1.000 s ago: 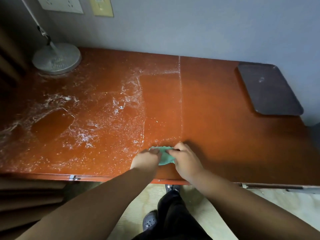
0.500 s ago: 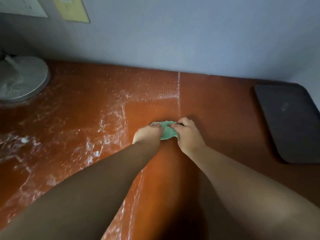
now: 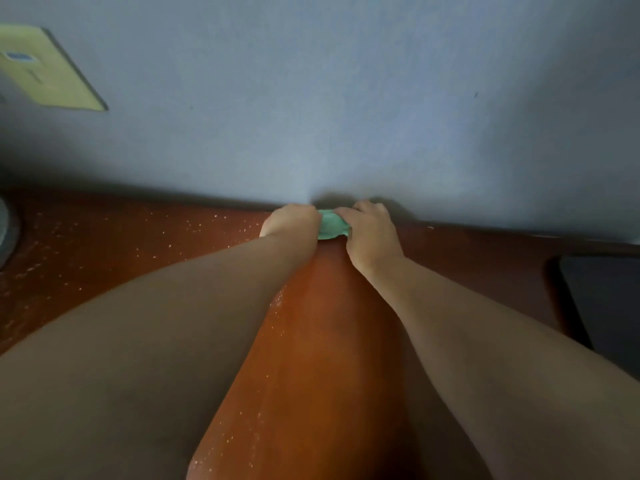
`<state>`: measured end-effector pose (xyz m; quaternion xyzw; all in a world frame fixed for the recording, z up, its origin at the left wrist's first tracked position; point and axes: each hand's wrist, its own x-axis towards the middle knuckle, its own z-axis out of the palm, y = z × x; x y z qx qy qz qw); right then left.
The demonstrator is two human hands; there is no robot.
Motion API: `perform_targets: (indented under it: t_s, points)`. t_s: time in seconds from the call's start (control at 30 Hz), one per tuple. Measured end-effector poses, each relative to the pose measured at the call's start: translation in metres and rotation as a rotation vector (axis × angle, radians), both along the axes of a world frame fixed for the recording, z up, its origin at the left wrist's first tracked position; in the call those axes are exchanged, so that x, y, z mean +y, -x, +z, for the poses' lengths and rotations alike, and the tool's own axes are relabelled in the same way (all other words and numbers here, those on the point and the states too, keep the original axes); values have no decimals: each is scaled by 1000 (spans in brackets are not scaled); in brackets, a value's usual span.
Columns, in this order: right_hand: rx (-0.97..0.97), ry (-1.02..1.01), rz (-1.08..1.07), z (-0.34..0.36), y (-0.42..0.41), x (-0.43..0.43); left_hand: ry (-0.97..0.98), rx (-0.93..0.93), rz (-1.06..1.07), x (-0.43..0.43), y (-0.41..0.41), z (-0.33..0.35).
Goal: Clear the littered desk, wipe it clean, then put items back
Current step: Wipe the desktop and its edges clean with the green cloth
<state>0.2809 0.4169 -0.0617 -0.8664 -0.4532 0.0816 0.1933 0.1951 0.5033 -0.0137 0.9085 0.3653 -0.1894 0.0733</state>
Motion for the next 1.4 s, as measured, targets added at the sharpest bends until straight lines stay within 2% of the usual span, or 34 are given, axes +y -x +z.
perform_targets:
  t_s: [0.27, 0.5, 0.73, 0.9, 1.1, 1.4]
  points:
    - [43, 159, 46, 17, 68, -62, 69, 89, -79, -60, 69, 9]
    - [145, 249, 72, 30, 180, -160, 181, 166, -140, -145, 183, -7]
    - [211, 243, 0, 35, 298, -248, 225, 144, -268, -221, 303, -25]
    - [214, 267, 26, 34, 365, -288, 203, 168, -320, -260, 375, -12]
    - [226, 244, 25, 29, 433, -311, 225, 101, -363, -269, 448, -22]
    - [112, 252, 115, 24, 495, -303, 271, -47, -250, -256, 512, -26]
